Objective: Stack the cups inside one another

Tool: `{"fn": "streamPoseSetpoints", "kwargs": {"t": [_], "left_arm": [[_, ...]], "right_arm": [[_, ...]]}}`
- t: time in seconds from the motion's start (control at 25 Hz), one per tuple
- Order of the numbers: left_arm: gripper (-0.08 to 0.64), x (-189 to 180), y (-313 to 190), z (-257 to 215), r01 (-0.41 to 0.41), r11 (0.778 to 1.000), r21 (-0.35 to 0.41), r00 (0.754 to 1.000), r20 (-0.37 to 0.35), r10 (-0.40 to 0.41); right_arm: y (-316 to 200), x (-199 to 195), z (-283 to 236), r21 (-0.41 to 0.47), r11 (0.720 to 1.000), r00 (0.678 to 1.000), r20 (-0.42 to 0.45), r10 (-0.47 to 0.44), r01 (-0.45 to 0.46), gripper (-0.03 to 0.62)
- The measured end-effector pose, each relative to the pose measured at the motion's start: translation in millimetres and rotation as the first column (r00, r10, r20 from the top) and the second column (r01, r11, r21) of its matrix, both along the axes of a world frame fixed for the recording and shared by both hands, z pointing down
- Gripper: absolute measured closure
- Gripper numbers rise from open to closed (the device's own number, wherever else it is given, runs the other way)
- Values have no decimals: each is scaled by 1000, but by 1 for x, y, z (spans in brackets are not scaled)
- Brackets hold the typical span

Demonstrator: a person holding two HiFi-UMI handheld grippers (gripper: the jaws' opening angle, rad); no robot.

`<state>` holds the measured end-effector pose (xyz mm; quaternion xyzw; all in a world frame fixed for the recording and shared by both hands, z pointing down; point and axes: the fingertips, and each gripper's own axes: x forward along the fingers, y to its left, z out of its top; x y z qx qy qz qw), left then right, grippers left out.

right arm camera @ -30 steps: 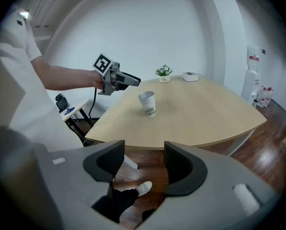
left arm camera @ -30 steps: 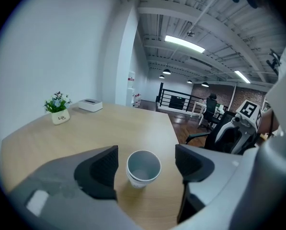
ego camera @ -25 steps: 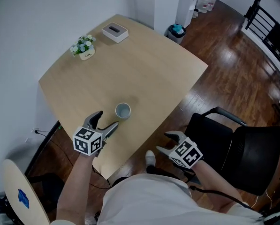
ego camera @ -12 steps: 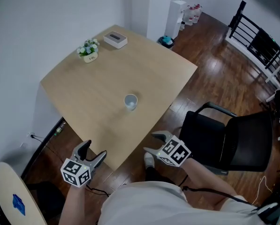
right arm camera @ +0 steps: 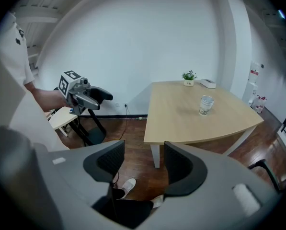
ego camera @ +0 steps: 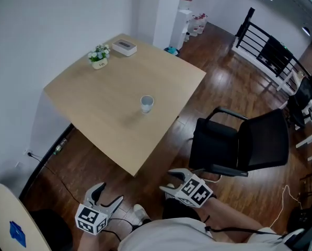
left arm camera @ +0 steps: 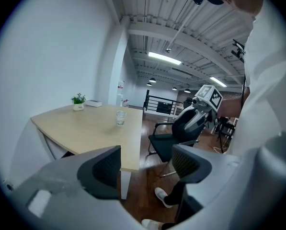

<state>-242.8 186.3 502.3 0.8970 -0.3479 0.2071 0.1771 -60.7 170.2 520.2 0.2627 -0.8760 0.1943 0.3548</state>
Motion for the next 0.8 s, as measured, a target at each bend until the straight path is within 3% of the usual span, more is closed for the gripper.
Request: {"fn": "streamPoseSetpoints", "kwargs": {"t": [0.36,0.6,0.8], "left_arm": [[215,30,54,-9,-10,1000,22,999,-41,10],[213,87,86,-23,-39,999,25,995,-95,41],[213,121,110,-27,-62,997,34,994,-87,65]], "right_arm": [[61,27,-26,67,997,999,36,28,-31,331],[105,79,-38,107,989,993,73,95,-103,331],[138,105,-34,121,984,989,91,117,-128,334]]}}
